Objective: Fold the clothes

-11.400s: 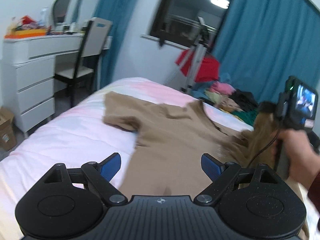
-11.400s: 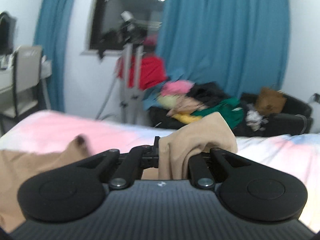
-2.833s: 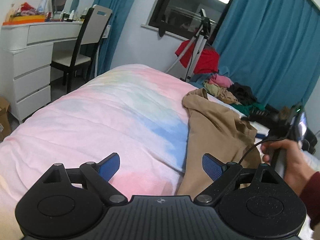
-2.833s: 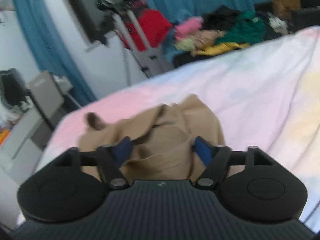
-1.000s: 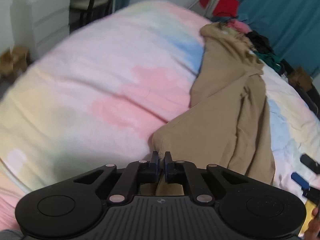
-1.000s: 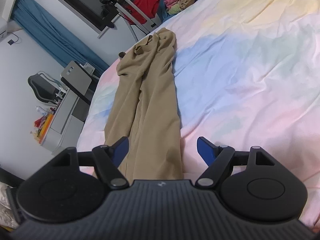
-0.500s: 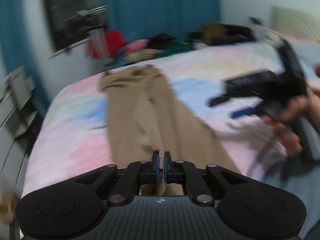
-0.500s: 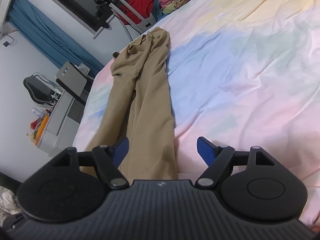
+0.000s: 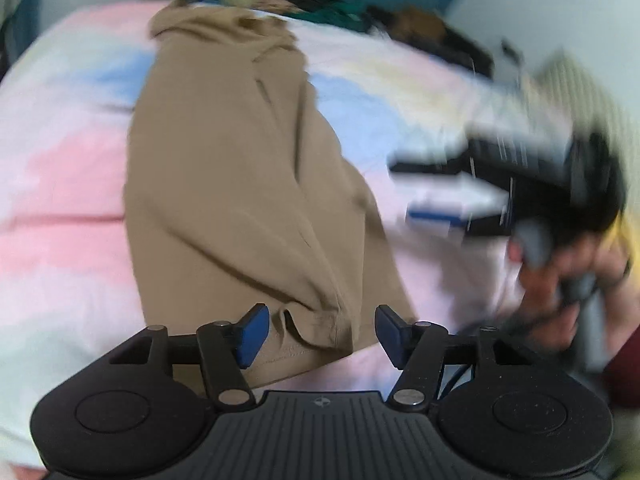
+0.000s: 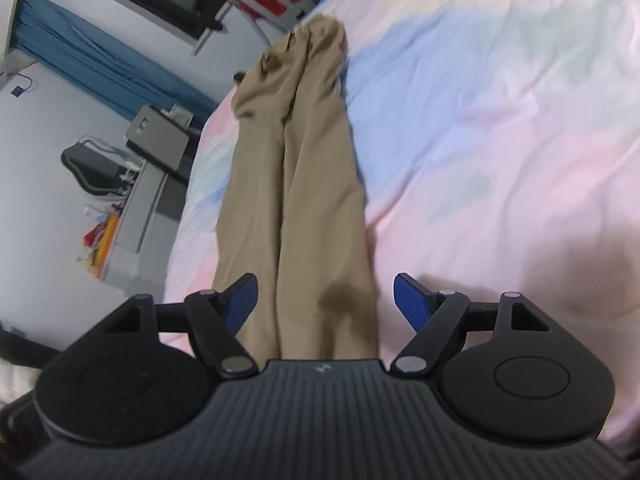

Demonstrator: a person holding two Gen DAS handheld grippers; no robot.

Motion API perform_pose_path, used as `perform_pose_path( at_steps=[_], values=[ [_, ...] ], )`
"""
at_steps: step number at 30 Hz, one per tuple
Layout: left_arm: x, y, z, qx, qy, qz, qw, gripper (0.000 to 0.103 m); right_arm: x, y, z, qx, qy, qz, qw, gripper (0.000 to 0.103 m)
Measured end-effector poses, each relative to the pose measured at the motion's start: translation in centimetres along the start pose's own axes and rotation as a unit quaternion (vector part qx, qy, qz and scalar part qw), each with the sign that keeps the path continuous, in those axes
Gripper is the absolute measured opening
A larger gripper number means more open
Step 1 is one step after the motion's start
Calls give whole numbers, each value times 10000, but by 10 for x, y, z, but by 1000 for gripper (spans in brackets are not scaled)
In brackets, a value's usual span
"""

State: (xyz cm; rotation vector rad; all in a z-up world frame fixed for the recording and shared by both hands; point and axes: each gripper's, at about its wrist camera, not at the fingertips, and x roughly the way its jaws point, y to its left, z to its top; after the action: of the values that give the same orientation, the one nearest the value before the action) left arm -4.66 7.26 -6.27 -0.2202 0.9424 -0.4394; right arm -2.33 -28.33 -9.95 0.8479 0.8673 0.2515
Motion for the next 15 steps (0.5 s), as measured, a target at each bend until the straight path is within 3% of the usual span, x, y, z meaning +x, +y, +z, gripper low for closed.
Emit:
perform_pose_path(
  at_steps=[3, 8, 13, 15],
  values=[
    [4, 24, 7, -665, 148, -239, 9974, 77, 6, -4, -6, 204, 338, 135, 9991, 77],
    [20, 65, 13, -1653, 405, 416, 9845, 75, 16, -9, -13, 409, 749, 167, 9962, 74],
    [29, 72, 10, -1784, 595, 559, 9806, 75, 18, -8, -20, 381, 843, 78, 9957, 69],
    [29, 69, 6, -1763, 700, 391, 9811, 75, 20, -7, -25, 372, 1014, 124, 9941, 68]
  ],
)
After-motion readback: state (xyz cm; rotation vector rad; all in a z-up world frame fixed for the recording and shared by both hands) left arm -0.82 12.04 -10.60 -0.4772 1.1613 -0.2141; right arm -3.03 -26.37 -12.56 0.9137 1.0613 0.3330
